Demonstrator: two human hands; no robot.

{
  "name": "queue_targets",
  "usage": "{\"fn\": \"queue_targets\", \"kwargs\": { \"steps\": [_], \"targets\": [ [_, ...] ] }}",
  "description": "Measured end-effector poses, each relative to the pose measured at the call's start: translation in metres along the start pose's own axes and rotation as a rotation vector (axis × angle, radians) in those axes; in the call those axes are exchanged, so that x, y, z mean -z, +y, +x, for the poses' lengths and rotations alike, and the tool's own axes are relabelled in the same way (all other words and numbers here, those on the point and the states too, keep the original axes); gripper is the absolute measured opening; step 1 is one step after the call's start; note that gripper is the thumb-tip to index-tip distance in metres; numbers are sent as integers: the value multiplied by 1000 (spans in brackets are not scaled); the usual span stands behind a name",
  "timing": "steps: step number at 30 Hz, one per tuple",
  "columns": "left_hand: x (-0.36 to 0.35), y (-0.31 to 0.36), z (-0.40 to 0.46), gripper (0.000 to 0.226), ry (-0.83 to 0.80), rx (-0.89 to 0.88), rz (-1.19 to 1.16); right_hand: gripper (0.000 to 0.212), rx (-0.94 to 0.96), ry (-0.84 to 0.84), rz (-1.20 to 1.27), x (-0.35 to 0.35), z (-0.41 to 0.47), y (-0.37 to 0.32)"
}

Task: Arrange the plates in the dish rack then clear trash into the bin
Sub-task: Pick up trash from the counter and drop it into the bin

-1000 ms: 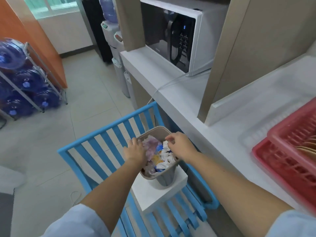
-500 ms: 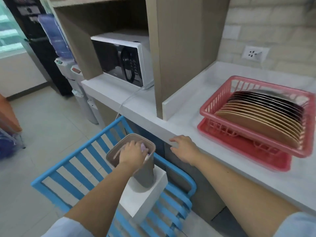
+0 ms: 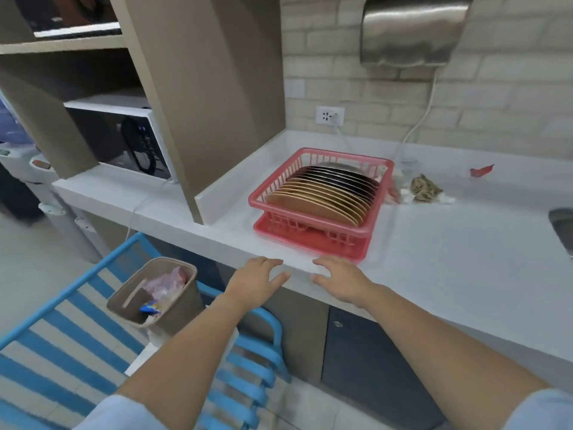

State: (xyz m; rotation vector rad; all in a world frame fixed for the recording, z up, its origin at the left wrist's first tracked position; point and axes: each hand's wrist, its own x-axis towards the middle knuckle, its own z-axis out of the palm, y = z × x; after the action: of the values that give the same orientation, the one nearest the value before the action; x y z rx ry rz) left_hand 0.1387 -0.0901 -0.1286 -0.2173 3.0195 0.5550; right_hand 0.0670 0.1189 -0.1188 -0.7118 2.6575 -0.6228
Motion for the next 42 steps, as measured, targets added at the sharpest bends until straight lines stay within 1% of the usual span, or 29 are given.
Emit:
{"fn": "queue_targets", "kwargs": {
  "steps": [4,9,14,18,25,31,38,42],
  "targets": [
    [-25,69,-5,57,-33,-67,-14,54,-40,66,-8,22,-44,53],
    [-51,147,-4,54,-32,-159,-35,56,-154,111,-43,50,-92,114],
    [-61,216,11,49,-5,-242,-55,57,-224,156,-54,82,-121,171],
    [-67,256,38,47,21,-290,-51,56,-271,194,-45,105,-124,206],
    [-79,308,117,40,29,-305,-87,55,-304,264,1,145,-96,264],
    [-80,344,197,35,19,-302,-68,47,-351,288,43,179,-49,311],
    [-74,364,288,27,125,-319,-49,36,-364,442,52,208,15,352],
    [-80,369,317,29,149,-296,5,33,-382,492,52,213,46,369]
  ]
}}
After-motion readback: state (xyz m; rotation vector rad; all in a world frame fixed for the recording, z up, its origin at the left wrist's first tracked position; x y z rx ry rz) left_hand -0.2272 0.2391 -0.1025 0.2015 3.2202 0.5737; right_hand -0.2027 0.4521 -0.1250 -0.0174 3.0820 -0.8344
